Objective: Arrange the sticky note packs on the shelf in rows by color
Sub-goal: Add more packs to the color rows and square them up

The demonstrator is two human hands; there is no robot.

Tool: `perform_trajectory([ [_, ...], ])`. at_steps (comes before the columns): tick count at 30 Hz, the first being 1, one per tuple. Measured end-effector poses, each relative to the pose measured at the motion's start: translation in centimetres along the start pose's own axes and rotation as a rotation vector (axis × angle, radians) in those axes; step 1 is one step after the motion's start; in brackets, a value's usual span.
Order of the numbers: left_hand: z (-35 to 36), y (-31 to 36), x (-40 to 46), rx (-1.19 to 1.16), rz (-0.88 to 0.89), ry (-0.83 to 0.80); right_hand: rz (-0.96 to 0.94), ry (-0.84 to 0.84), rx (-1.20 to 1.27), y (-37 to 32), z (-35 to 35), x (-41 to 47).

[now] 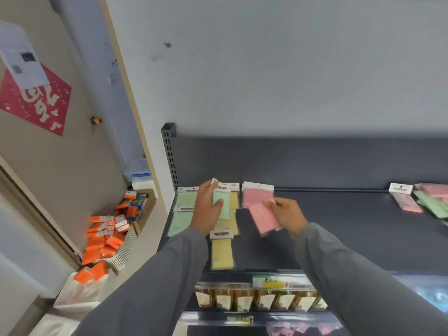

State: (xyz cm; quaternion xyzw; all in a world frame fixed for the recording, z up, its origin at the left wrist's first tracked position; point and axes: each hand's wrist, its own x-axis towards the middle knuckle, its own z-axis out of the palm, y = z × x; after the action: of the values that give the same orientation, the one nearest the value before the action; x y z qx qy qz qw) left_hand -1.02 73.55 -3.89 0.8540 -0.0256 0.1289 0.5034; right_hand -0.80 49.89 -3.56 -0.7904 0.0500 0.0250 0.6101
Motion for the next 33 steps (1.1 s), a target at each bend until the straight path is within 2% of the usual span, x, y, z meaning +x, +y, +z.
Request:
perform_trajectory([
  [3, -0.4, -1.2, -1.2, -0.002, -0.015, -0.040, 0.006, -0.062, -0.137, -0.6, 0.4, -0.6],
  [7, -1.1, -1.7, -1.6, -0.025, -0.068, 0.004, 0.056, -0.169, -0.319, -1.2, 0.4, 0.4],
  [12, -0.9, -1.6, -1.9, -0.031, -0.078, 0.031, 0.070, -0.341, -0.344, -1.6, 0.0, 1.4],
  [20, 1.8, -0.5, -2.3, -0.050, -0.015, -0.004, -0.102, -0.485, -0.565, -0.8, -1.5, 1.7],
  [29, 2.5, -0.4, -2.7, -0.021, -0.051, -0.013, -0.266, -0.228, -0.660, 0.6, -1.9, 3.1],
  [33, 1.6, -0.9, -3.1, -0.004, -0.057, 0.002, -0.369, -0.239, -0.803, 1.3, -0.4, 3.8],
])
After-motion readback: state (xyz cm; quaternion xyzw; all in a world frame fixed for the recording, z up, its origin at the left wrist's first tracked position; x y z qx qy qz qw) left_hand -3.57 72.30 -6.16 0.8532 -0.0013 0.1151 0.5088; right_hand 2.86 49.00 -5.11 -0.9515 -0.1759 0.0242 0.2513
